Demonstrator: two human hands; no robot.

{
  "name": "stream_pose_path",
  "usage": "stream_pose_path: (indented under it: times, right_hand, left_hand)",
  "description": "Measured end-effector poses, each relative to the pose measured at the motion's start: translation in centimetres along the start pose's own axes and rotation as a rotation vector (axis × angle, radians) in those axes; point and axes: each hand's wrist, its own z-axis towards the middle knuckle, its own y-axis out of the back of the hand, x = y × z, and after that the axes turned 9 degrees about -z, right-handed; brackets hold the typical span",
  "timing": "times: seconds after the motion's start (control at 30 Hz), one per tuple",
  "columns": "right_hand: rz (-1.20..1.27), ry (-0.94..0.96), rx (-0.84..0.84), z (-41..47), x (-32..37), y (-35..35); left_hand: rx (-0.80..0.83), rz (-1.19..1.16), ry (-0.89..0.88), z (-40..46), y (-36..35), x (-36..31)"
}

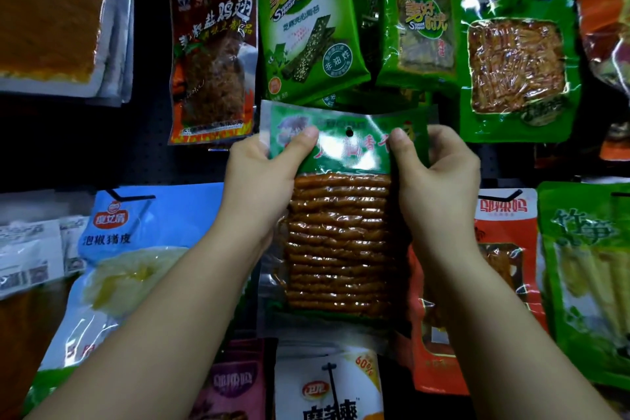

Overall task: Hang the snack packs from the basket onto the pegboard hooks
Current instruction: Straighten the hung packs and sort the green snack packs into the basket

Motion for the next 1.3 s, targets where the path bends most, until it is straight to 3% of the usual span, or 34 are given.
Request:
stream_pose_path:
  times: [0.43, 0.83, 1.0, 1.07, 1.2, 1.3]
  right_hand:
    - [-0.093, -0.023, -0.014, 0.1, -0.2, 0.1]
    - [-0.128, -0.026, 0.096, -1.3, -2.5, -0.9]
    - [-0.239, -0.005, 0.131, -2.1, -4.0, -1.6]
    - [-0.201, -0.098, 0.185, -2.2, -4.8, -2.2]
    - [0.056, -0.456, 0.326, -1.8, -6.4, -3.9]
    - [0.074, -0.594, 0.353, -1.4, -7.7, -5.2]
  left_hand:
    - [0.004, -0.061, 0.055, 0.6, -0.3, 1.0]
    - [-0.018, -0.025, 0.159, 0.0, 1.3, 4.2]
    - [-0.142, 0.082, 0.139, -0.2, 2.3, 6.4]
    - [-0.19, 0.138, 0.156, -0.4, 2.8, 7.5]
    - [-0.2, 0.224, 0.228, -0.2, 3.3, 9.1]
    - [-0.206, 0.251, 0.275, 0.6, 3.4, 10.1]
